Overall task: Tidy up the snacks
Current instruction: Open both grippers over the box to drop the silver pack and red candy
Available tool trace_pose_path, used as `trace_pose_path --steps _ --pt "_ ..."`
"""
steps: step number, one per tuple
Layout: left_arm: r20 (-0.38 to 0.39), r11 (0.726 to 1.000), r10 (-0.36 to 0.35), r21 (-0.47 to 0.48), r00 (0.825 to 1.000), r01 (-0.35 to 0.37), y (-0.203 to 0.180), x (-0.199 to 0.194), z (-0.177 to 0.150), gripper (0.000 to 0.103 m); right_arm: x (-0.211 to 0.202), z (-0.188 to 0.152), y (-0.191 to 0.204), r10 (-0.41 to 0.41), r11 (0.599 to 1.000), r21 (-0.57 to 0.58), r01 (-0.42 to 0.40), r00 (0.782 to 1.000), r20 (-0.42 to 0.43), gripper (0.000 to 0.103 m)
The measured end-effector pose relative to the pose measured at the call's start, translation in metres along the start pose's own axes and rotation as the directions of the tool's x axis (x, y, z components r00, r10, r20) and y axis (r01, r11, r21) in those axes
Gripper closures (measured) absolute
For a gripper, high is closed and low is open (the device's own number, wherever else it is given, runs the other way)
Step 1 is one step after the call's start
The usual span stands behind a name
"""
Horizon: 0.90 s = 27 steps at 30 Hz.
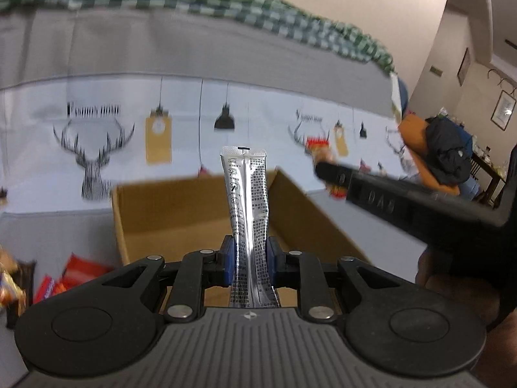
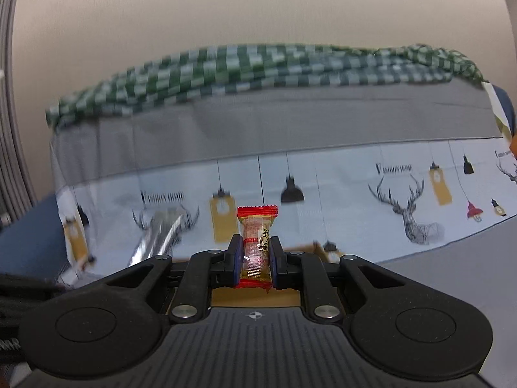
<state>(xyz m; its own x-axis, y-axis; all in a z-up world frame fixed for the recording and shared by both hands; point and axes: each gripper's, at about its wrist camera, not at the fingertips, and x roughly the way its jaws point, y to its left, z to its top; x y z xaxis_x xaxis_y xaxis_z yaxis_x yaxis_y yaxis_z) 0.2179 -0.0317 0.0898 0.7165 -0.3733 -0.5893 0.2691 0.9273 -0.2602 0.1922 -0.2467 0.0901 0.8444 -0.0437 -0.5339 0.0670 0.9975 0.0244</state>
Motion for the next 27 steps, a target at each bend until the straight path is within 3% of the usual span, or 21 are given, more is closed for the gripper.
trace_pose_path --steps 8,20,21,23,27 --pt "0.014 1.0 -0.007 0.0 1.0 0.007 0.006 0.005 -0.001 0.081 0.018 -0.01 0.001 -0.041 0.999 -0.02 0.04 0.998 -0.047 0.086" --pt "0.025 1.0 -0.023 -0.018 0.999 0.024 0.005 0.003 -0.001 0.078 0.021 -0.014 0.006 -0.034 0.998 -0.049 0.031 0.998 -0.058 0.085" --pt "0.027 0.999 -0.03 -0.024 0.999 0.031 0.006 0.002 -0.001 0.077 0.021 -0.014 0.007 -0.039 0.998 -0.046 0.036 0.998 -0.057 0.084" --pt "0.028 0.999 -0.04 -0.027 0.999 0.04 0.007 0.002 -0.001 0.073 0.021 -0.014 0.006 -0.048 0.998 -0.044 0.045 0.997 -0.054 0.067" --pt "0.037 0.999 -0.019 -0.033 0.999 0.021 0.007 0.002 0.0 0.073 0.02 -0.014 0.002 -0.067 0.997 -0.032 0.066 0.997 -0.042 0.058"
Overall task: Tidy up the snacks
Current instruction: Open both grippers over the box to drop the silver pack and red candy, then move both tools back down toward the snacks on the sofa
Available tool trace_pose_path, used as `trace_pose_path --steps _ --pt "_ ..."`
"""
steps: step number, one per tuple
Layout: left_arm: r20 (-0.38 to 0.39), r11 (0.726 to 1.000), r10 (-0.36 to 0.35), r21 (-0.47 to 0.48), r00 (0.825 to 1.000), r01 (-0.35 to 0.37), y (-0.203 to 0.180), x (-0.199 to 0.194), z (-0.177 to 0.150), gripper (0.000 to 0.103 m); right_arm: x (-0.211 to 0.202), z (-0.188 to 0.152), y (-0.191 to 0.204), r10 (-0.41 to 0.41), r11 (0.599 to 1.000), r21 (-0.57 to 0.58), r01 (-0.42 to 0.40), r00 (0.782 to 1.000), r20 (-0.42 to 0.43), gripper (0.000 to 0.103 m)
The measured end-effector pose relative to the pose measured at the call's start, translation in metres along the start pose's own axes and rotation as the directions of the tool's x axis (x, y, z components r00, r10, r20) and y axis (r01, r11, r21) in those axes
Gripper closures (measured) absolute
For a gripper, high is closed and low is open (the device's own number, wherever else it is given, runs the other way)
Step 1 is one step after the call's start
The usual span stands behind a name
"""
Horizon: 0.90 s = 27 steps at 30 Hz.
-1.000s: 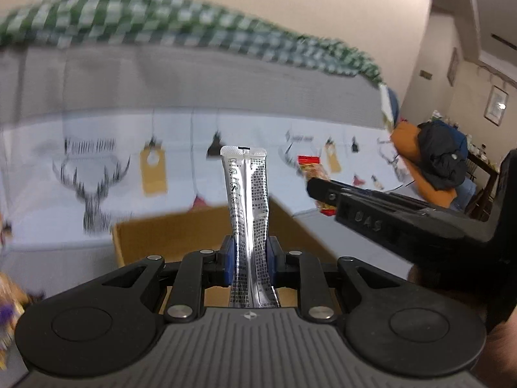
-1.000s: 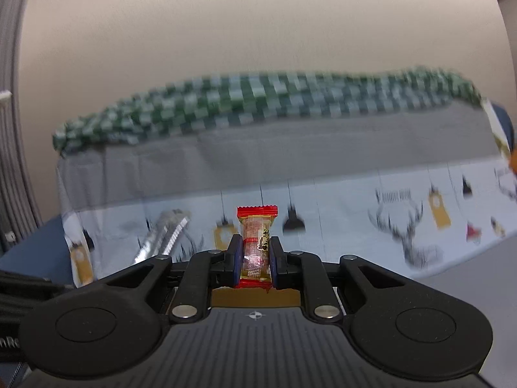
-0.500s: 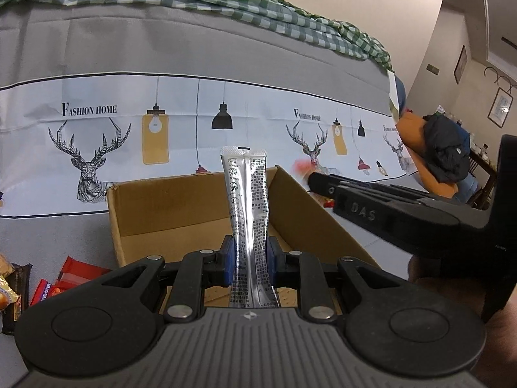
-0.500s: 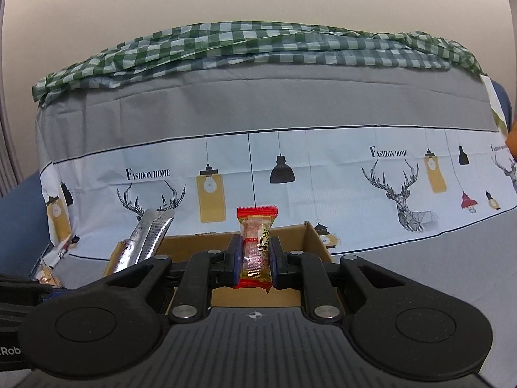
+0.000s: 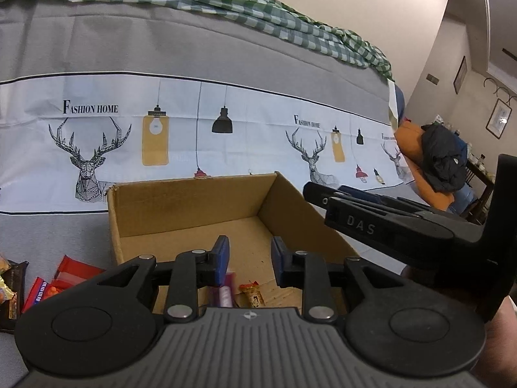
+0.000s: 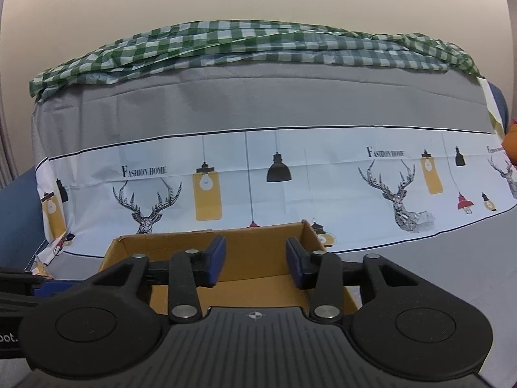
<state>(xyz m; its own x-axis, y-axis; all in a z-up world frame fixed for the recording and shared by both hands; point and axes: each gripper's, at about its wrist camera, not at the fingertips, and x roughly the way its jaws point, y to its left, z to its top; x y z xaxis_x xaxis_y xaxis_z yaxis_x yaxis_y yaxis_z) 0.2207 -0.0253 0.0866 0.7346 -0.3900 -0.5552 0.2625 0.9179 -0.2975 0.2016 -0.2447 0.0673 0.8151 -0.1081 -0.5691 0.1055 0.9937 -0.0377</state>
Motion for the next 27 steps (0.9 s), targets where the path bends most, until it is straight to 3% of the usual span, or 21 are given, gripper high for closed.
trace_pose_path --steps 11,17,21,24,27 --pt "0.053 0.999 0.044 0.003 0.998 -0.044 0.012 -0.012 0.001 0.075 0.006 0.0 0.015 0.013 1.0 0.013 -0.013 1.0 0.009 0.054" --pt "0.067 0.986 0.04 -0.162 0.997 -0.028 0.056 -0.039 0.033 0.075 0.009 -0.002 0.035 0.053 0.998 0.045 -0.053 0.999 0.005 0.054" --pt "0.076 0.978 0.148 -0.161 0.986 -0.134 0.091 -0.048 0.048 0.075 0.007 -0.004 0.057 0.105 0.994 0.029 -0.106 0.994 0.015 0.055" --pt "0.082 0.956 0.234 -0.202 0.969 -0.214 0.129 -0.049 0.035 0.075 0.007 -0.007 0.073 0.144 0.989 0.016 -0.145 0.989 0.01 0.065" --pt "-0.02 0.894 0.312 -0.333 0.95 -0.3 0.177 -0.039 0.01 0.075 0.009 -0.011 0.089 0.187 0.982 0.013 -0.187 0.982 -0.007 0.067"
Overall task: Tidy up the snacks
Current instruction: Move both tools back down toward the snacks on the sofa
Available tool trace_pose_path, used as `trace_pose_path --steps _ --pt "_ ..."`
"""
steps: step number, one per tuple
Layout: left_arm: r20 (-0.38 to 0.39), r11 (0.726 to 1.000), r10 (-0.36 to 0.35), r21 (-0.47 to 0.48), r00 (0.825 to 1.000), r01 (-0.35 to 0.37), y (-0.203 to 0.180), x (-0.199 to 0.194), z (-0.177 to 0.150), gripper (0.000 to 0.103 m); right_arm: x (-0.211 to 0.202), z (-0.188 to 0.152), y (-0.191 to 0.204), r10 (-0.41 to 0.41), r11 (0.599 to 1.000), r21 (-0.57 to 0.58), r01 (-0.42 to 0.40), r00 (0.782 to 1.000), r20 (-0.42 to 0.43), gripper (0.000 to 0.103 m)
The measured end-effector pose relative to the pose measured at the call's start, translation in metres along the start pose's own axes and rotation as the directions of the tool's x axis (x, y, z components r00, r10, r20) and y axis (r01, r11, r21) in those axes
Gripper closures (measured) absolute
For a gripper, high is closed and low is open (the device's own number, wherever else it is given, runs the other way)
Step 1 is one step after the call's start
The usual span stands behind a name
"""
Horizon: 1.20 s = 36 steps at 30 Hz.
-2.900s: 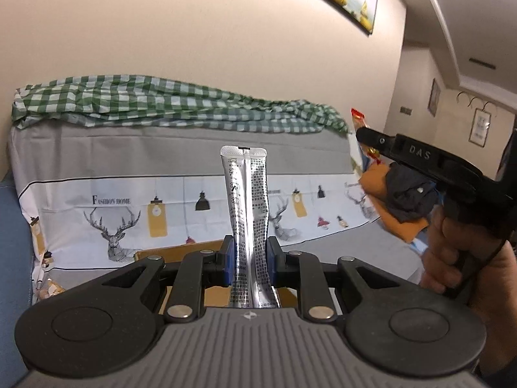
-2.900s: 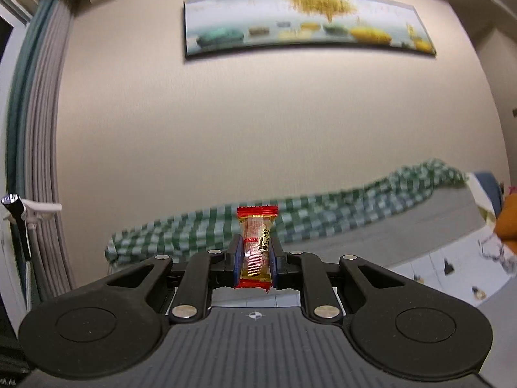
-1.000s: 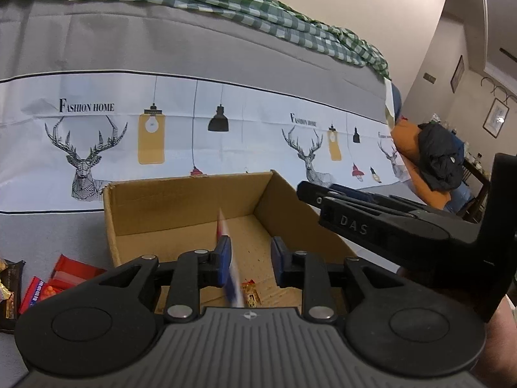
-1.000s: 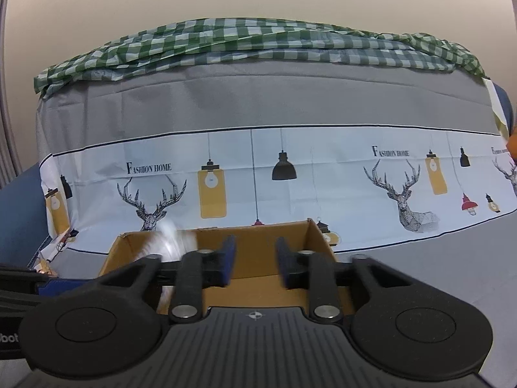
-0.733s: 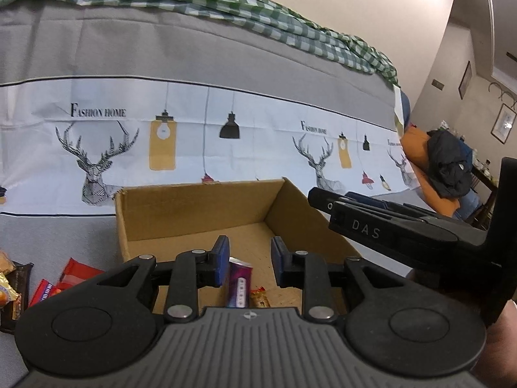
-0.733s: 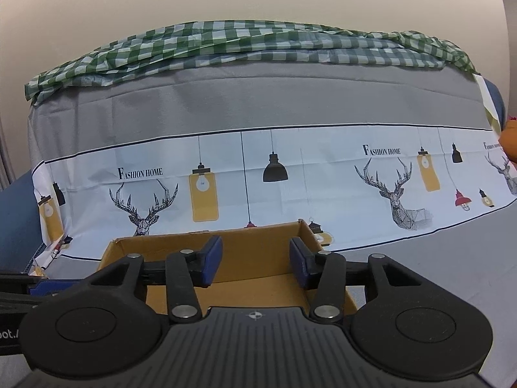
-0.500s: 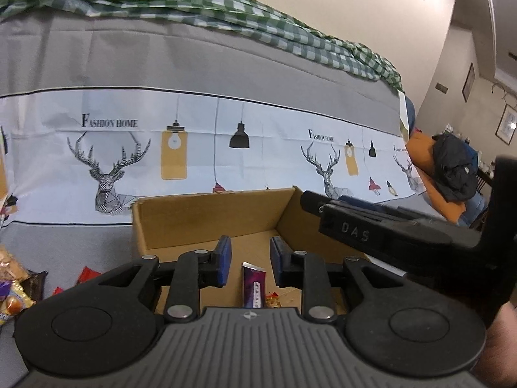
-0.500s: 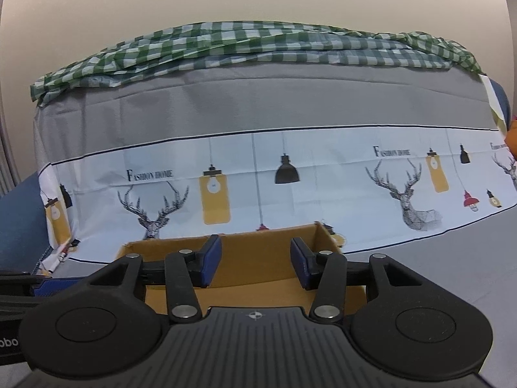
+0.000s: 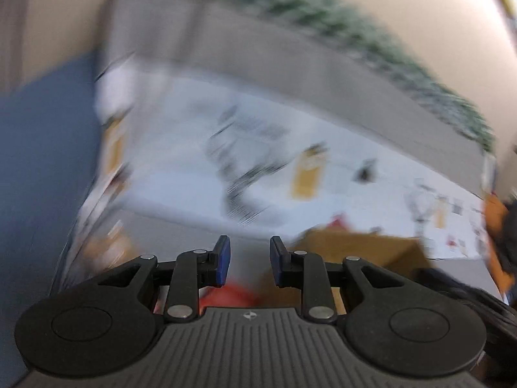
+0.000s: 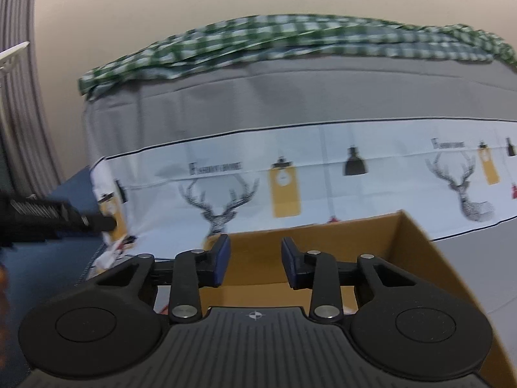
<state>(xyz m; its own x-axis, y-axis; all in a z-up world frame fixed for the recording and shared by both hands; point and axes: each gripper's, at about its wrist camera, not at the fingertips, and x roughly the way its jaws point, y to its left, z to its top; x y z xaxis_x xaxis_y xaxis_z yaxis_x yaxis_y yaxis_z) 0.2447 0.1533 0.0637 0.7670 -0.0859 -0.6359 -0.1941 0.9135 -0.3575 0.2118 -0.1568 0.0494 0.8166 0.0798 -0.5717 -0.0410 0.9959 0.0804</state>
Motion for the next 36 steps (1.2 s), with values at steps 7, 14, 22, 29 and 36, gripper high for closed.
trace_pose_path --steps 7,14,22,29,36 --pt "-0.076 0.898 0.081 -0.426 0.994 -0.105 0.075 0.018 -0.003 0.067 0.02 -0.027 0.059 0.149 0.982 -0.102 -0.159 0.984 -0.099 0.067" --pt "-0.111 0.734 0.165 -0.649 0.98 -0.197 0.122 0.021 -0.017 0.052 0.034 -0.061 0.102 0.185 0.959 -0.178 -0.22 0.964 -0.192 0.067" --pt "-0.17 0.695 0.207 -0.667 0.964 -0.267 0.133 0.044 -0.02 0.048 0.044 -0.073 0.117 0.182 0.954 -0.195 -0.23 0.954 -0.237 0.065" --pt "-0.201 0.702 0.185 -0.658 0.962 -0.272 0.134 0.059 -0.022 0.083 0.055 -0.082 0.125 0.159 0.952 -0.211 -0.223 0.946 -0.282 0.059" --pt "-0.162 0.799 0.182 -0.55 0.97 -0.242 0.117 0.051 -0.009 0.103 0.06 -0.084 0.137 0.108 0.939 -0.28 -0.2 0.944 -0.312 0.056"
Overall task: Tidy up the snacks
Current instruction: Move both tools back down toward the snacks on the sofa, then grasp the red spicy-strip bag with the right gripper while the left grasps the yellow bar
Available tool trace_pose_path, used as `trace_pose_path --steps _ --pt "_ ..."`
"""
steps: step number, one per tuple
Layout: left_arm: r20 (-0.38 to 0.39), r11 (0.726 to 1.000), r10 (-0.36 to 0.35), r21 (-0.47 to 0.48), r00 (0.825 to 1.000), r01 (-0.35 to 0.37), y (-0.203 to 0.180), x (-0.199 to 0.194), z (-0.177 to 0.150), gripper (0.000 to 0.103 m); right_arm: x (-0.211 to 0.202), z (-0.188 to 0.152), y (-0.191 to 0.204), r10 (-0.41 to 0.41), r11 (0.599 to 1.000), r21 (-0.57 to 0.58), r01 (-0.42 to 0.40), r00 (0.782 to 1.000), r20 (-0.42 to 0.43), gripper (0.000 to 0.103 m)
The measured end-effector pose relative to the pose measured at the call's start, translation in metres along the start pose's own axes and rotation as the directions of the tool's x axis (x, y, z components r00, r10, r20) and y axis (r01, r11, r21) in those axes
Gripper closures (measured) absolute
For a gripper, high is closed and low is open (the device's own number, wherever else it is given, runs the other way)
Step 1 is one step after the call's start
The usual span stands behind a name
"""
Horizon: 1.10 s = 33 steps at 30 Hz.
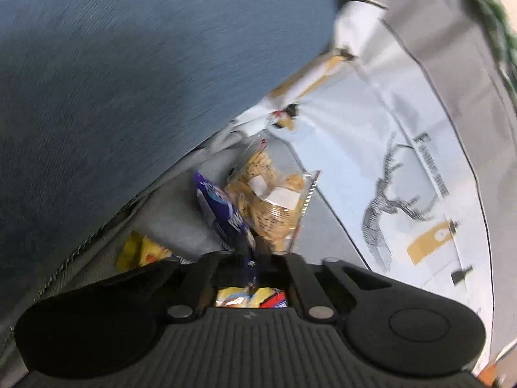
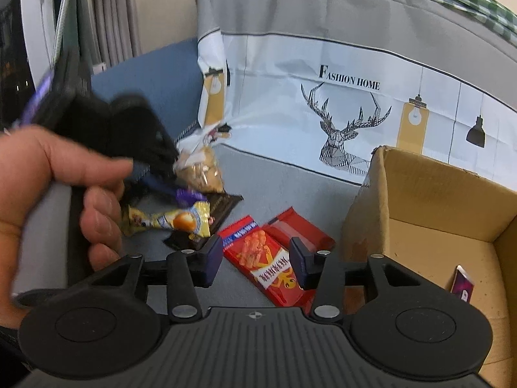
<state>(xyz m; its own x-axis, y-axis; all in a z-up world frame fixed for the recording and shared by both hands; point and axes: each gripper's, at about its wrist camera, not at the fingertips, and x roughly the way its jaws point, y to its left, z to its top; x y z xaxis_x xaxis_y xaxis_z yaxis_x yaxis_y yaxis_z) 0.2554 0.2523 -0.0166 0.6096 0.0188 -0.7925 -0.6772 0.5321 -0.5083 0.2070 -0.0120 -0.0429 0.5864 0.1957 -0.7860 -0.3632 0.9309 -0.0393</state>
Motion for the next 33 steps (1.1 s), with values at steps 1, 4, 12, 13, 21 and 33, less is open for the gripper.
trace_pose_path --steps 1,4,12,13,21,33 --pt "0.001 1.0 -0.009 0.018 1.0 0.009 -0.002 -0.003 0.0 0.103 0.002 -0.001 0.003 -0.008 1.0 -0.018 0.008 1.0 -0.009 0.056" --pt "-0.009 0.996 -0.034 0.083 0.999 0.034 -0.009 -0.011 0.0 0.103 0.014 -0.002 0.012 -0.05 0.996 -0.079 0.045 0.997 -0.06 0.057" --pt "0.043 0.977 -0.035 0.212 0.998 0.025 -0.012 -0.036 0.003 0.103 0.071 -0.013 0.046 -0.164 0.957 -0.269 0.108 0.967 -0.195 0.055" --pt "0.062 0.976 -0.026 0.217 0.998 0.012 -0.009 -0.04 0.005 0.103 0.074 -0.013 0.05 -0.15 0.955 -0.283 0.092 0.971 -0.189 0.053" --pt "0.056 0.969 -0.051 0.246 0.997 0.036 -0.002 -0.047 0.016 0.103 0.075 -0.005 0.061 -0.188 0.924 -0.363 0.119 0.969 -0.159 0.053" --pt "0.051 0.973 -0.05 0.229 0.997 0.037 0.014 -0.049 0.025 0.103 0.092 -0.007 0.064 -0.196 0.932 -0.342 0.121 0.962 -0.192 0.05"
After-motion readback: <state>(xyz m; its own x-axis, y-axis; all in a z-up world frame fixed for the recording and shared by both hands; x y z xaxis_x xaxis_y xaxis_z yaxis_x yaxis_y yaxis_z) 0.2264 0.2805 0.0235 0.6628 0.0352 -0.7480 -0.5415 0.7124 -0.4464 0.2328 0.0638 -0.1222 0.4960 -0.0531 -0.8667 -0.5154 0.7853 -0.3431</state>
